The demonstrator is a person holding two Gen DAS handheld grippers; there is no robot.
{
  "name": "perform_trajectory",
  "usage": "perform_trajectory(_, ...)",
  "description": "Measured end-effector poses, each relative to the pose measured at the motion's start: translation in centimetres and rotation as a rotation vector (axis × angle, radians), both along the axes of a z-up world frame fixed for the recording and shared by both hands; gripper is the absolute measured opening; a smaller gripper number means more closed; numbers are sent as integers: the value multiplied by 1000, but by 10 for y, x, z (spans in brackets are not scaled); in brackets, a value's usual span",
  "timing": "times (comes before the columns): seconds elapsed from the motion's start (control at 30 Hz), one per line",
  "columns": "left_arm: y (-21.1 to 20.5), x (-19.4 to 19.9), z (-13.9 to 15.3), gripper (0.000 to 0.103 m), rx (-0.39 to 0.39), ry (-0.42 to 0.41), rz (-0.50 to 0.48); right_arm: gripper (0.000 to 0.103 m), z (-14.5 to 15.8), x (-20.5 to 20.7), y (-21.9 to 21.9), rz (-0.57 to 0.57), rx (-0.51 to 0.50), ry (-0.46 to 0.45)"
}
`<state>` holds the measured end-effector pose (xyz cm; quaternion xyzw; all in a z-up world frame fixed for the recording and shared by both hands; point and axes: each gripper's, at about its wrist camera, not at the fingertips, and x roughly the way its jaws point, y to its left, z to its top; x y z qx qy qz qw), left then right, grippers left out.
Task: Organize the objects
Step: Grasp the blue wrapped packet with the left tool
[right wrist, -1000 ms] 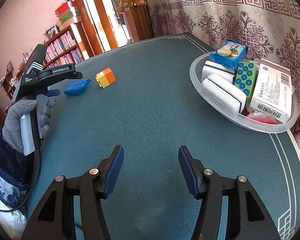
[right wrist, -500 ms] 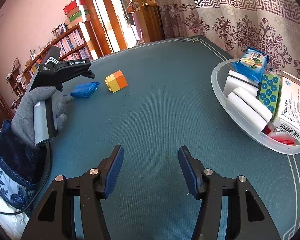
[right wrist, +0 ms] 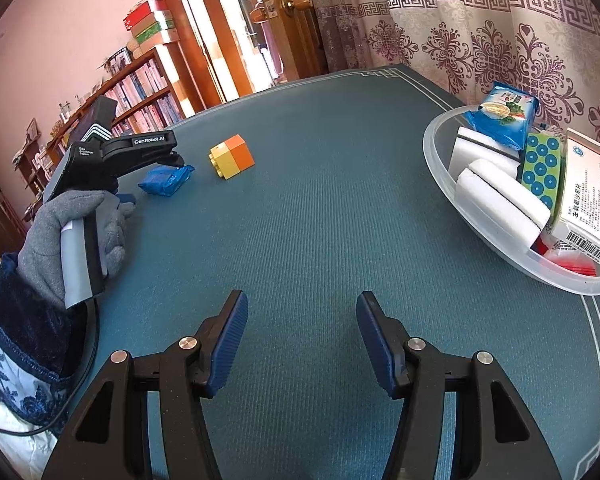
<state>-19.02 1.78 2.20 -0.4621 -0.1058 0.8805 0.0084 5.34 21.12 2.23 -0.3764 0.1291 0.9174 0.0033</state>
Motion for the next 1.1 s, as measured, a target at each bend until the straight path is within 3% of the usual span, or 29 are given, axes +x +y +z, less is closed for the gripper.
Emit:
perform_trajectory(0.27,-24,10,0,102,6,19,51,58,0,0,-7,18,10,-2)
perform_trajectory(0.33,-23,10,1,96,3,30,49,58,0,-1,-10,23,17,-2)
perform_trajectory(0.43,-18,10,3,84,4,56,26,58,1,-3,-12,25,26,-5)
perform_trajectory(0.6,-13,13,7,53,37,90,-36,58,2,-12,-15,34,50,-10)
perform_trajectory(0.67,-13,13,7,47,56,92,-54,58,2,-16,-17,41,60,-10)
perform_trajectory(0.83,-22,12,7,50,75,86,-44,58,4,-34,-23,58,94,-9)
perform_trajectory(1.0,-28,13,5,78,15,73,-1,58,9,-47,-28,71,110,4)
perform_trajectory(1.1,-31,12,4,82,26,63,8,58,8,-50,-33,80,111,5)
